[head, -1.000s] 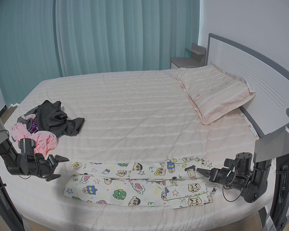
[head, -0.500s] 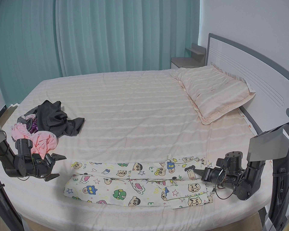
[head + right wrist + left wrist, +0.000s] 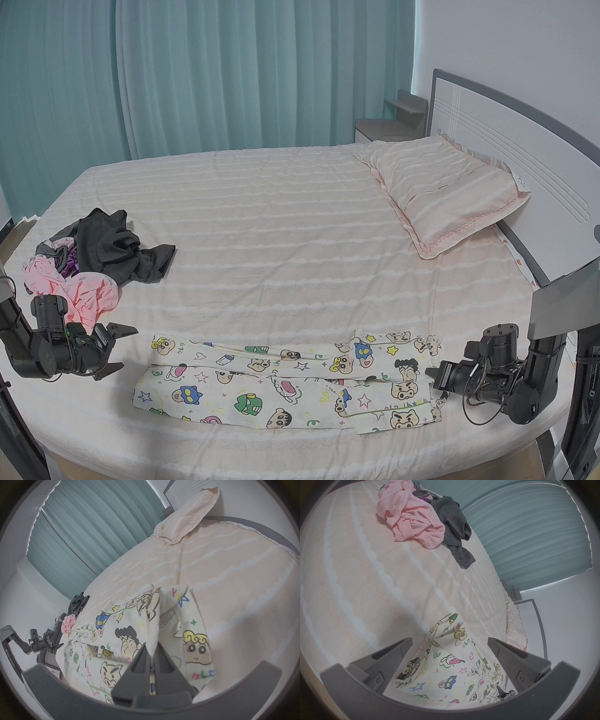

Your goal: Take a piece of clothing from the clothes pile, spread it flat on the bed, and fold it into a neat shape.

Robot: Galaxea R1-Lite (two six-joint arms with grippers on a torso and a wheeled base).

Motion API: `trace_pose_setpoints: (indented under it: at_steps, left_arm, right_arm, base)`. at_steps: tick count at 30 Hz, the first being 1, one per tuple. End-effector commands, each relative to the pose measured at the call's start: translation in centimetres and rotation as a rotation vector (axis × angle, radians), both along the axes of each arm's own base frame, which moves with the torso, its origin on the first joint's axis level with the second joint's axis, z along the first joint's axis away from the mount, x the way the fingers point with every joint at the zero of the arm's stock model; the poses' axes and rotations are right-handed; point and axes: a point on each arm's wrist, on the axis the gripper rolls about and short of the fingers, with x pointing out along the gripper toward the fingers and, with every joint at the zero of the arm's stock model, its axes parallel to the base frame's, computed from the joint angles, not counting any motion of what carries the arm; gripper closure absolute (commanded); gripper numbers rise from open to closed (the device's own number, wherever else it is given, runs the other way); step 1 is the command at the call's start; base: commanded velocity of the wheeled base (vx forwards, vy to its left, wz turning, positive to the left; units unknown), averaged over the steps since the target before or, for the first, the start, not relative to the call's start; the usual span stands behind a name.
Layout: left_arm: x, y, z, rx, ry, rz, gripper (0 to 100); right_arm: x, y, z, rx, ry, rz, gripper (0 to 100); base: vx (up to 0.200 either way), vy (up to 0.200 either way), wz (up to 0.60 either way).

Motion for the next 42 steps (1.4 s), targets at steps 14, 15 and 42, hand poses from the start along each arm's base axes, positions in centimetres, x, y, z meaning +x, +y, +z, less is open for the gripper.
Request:
trace_pose_setpoints:
  at_steps: [14, 15, 42]
  left_arm:
    - [-0.1, 0.0, -0.3, -0.004, 0.011, 0.0, 0]
    - [-0.1, 0.0, -0.3, -0.004, 0.011, 0.0, 0]
    - [-0.1, -0.1, -0.3, -0.001, 0.01, -0.004, 0]
  right_arm:
    - [-0.8, -0.5, 0.4, -0.006, 0.01, -0.012, 0]
    - [-0.6, -0.9, 1.2, -0.011, -0.024, -0.04, 0]
    - [3.6, 5.8, 3.2, 0.106, -0.038, -0.028, 0]
  base:
    - [0.0, 0.0, 0.0]
    - [0.0, 0.0, 0.0]
    - [0.0, 0.0, 0.0]
